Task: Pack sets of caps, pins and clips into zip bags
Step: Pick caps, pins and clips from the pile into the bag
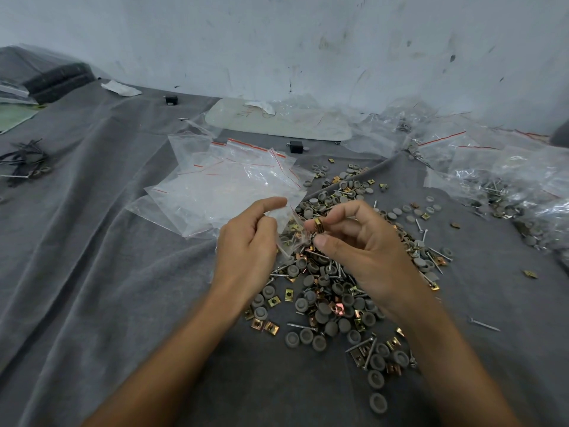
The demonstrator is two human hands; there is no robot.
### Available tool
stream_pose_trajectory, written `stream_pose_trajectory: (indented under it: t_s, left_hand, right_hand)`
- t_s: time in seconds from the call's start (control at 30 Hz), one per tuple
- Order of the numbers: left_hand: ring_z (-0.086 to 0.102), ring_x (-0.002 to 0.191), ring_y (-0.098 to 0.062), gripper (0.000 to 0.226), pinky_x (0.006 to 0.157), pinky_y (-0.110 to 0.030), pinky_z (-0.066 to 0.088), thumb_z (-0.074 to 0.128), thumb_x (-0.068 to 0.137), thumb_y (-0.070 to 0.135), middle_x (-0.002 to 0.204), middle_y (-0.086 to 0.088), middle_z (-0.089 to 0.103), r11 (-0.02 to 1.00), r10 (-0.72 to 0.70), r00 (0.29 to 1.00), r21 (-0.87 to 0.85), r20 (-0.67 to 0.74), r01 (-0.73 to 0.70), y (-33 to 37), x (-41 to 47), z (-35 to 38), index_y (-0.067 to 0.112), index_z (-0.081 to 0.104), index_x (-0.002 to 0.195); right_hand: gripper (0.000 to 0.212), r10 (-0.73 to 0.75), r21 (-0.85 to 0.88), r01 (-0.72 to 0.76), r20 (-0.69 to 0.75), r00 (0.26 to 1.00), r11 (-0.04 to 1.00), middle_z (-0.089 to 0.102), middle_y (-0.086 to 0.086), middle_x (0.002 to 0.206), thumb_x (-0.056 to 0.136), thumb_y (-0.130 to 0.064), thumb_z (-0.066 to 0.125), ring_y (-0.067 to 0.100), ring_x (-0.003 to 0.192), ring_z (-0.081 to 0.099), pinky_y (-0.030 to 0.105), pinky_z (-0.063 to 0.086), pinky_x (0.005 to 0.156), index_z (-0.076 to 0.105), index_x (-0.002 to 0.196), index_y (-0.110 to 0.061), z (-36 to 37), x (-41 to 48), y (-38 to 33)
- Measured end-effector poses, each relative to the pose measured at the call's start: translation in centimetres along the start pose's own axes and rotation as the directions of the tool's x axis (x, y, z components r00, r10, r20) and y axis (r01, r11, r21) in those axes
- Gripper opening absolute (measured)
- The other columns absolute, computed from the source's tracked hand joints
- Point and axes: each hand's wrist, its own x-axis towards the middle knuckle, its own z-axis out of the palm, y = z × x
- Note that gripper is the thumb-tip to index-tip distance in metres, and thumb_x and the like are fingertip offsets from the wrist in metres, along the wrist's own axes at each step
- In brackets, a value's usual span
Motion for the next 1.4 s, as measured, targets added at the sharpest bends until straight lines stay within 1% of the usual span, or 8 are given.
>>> stream_pose_trajectory:
  t_s: [0.13, 0.43, 0.67, 0.87, 1.03, 1.13, 1.3, 1.4]
  left_hand:
    - [0.045, 0.049, -0.009, 0.044, 0.049, -0.036, 0.047, 0.039, 0.087, 0.028, 0.051, 0.009, 0.053, 1.000, -0.001, 1.000, 0.017, 0.012, 0.001, 0.0, 0.0, 0.0, 0.038, 0.069, 0.117]
    - [0.050, 0.053, -0.014, 0.044, 0.061, -0.057, 0.059, 0.040, 0.087, 0.025, 0.053, 0.005, 0.052, 1.000, -0.012, 0.999, -0.008, 0.045, 0.012, 0.1, 0.0, 0.0, 0.039, 0.069, 0.118]
    - [0.048, 0.049, -0.012, 0.045, 0.049, -0.036, 0.045, 0.040, 0.084, 0.026, 0.052, 0.006, 0.052, 1.000, 0.008, 0.999, -0.026, -0.048, -0.009, 0.0, 0.4, -0.1, 0.037, 0.071, 0.114]
    - [0.040, 0.045, -0.008, 0.043, 0.044, -0.023, 0.034, 0.041, 0.085, 0.019, 0.048, 0.008, 0.047, 0.995, 0.019, 0.999, -0.098, -0.047, -0.023, 0.1, 0.4, 0.0, 0.031, 0.073, 0.110]
    - [0.034, 0.041, -0.008, 0.043, 0.039, -0.017, 0.029, 0.040, 0.088, 0.004, 0.049, 0.000, 0.041, 0.967, -0.077, 0.990, -0.251, -0.116, 0.046, 0.6, 0.8, -0.3, 0.021, 0.077, 0.104]
    - [0.032, 0.040, -0.015, 0.043, 0.049, -0.027, 0.033, 0.036, 0.088, 0.001, 0.045, 0.003, 0.039, 0.851, -0.256, 0.962, -0.494, -0.095, 0.178, 1.0, 1.7, -0.9, 0.012, 0.076, 0.100]
    - [0.029, 0.041, -0.006, 0.024, 0.050, -0.016, 0.029, 0.047, 0.078, 0.012, 0.049, 0.009, 0.031, 0.390, -0.339, 0.926, -0.871, 0.165, 0.298, 0.0, 3.6, -5.1, 0.015, 0.068, 0.089]
    - [0.037, 0.061, -0.015, 0.010, 0.062, -0.025, 0.034, 0.066, 0.070, 0.018, 0.073, 0.002, 0.037, 0.340, -0.396, 0.902, -0.886, 0.169, 0.316, -1.1, 4.4, -7.0, 0.021, 0.058, 0.075]
  right_hand:
    - [0.014, -0.040, -0.026, 0.039, -0.055, 0.998, 0.999, 0.075, 0.014, 0.100, 0.083, -0.028, 0.080, 0.038, 0.102, 0.071, 0.051, 0.058, 0.092, 0.067, 0.088, -0.030, 0.3, -0.2, 0.2]
    - [0.026, -0.057, -0.130, 0.060, 0.028, 0.998, 0.990, 0.077, -0.009, 0.108, 0.096, -0.010, 0.069, 0.006, 0.107, 0.071, 0.020, 0.055, 0.088, 0.071, 0.117, -0.026, 1.3, -0.1, 0.6]
    - [0.010, -0.052, -0.497, 0.024, -0.041, 0.998, 0.868, 0.071, -0.021, 0.092, 0.093, -0.031, 0.070, -0.001, 0.087, 0.066, 0.012, 0.049, 0.073, 0.072, 0.101, -0.037, -0.5, -0.1, 1.0]
    - [0.017, -0.088, -0.845, 0.175, 0.151, 0.985, 0.506, 0.063, -0.014, 0.108, 0.093, -0.038, 0.067, 0.013, 0.105, 0.044, 0.033, 0.037, 0.094, 0.071, 0.108, -0.030, 1.8, -0.3, 2.4]
    - [0.021, -0.086, -0.837, 0.194, 0.175, 0.981, 0.511, 0.059, -0.012, 0.108, 0.092, -0.042, 0.064, 0.014, 0.108, 0.040, 0.034, 0.035, 0.098, 0.071, 0.108, -0.031, 2.5, -0.6, 2.6]
    - [0.023, 0.001, -0.882, 0.171, 0.190, 0.982, 0.440, 0.056, -0.009, 0.111, 0.095, -0.047, 0.059, 0.018, 0.109, 0.039, 0.035, 0.031, 0.101, 0.068, 0.110, -0.032, 3.5, -0.7, 2.7]
    - [0.012, 0.003, -0.893, 0.175, 0.193, 0.981, 0.415, 0.053, -0.007, 0.109, 0.101, -0.032, 0.050, 0.018, 0.105, 0.039, 0.037, 0.032, 0.101, 0.060, 0.100, -0.027, 3.5, -0.7, 2.7]
    - [0.011, -0.059, -0.862, 0.154, 0.143, 0.988, 0.483, 0.053, -0.008, 0.106, 0.102, -0.029, 0.050, 0.013, 0.102, 0.037, 0.033, 0.032, 0.096, 0.059, 0.099, -0.025, 3.2, -0.5, 2.6]
